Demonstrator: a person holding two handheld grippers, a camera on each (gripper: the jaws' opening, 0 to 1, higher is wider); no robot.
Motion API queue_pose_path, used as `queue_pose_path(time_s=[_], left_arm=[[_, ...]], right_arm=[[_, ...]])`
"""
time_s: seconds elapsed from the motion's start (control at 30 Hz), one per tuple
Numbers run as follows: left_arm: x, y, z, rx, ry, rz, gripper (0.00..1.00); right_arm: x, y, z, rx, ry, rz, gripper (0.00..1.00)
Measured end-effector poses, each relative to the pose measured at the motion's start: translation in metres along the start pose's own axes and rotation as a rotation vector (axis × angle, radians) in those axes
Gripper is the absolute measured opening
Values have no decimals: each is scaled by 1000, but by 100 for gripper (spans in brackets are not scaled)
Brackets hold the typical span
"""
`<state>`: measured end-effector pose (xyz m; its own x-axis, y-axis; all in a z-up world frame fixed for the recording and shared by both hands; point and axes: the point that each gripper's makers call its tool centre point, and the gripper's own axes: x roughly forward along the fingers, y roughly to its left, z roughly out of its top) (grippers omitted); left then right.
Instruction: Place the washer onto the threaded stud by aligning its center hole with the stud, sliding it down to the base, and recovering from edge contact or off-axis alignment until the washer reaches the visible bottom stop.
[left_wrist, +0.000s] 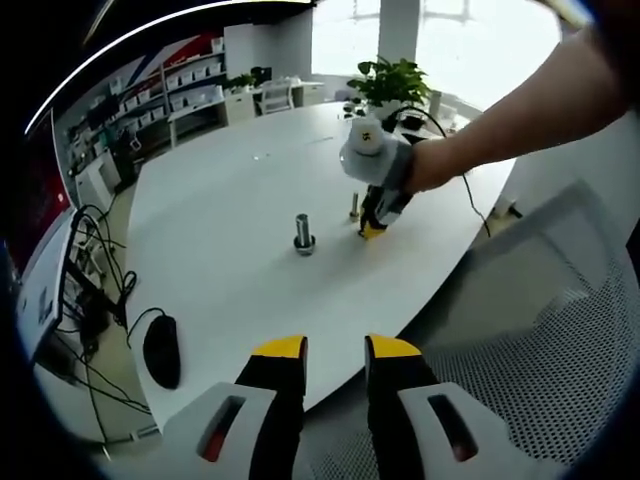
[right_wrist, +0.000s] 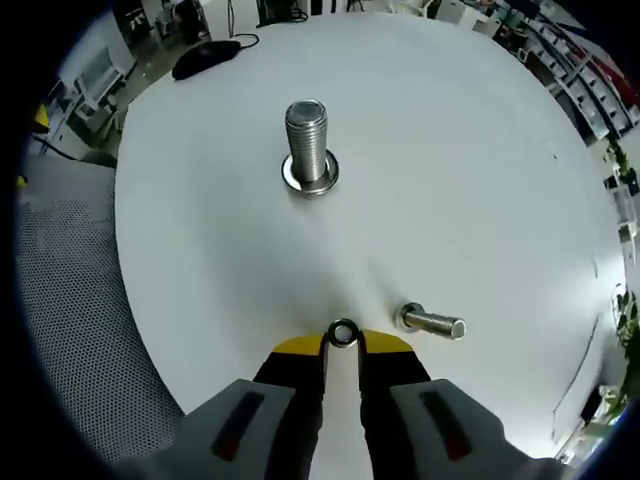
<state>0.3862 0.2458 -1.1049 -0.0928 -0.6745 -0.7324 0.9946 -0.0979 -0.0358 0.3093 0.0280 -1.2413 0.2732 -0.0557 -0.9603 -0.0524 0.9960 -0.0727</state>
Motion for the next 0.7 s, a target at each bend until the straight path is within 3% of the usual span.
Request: queue_pose_path(time_s=[0.43, 0.7], left_arm=[[1, -1, 1, 7, -3, -6, 20], [0, -2, 2, 10, -3, -8, 20]], right_arm=[[-6, 1, -5, 85, -77, -23, 14], [-27, -12, 10, 142, -143, -32, 14]])
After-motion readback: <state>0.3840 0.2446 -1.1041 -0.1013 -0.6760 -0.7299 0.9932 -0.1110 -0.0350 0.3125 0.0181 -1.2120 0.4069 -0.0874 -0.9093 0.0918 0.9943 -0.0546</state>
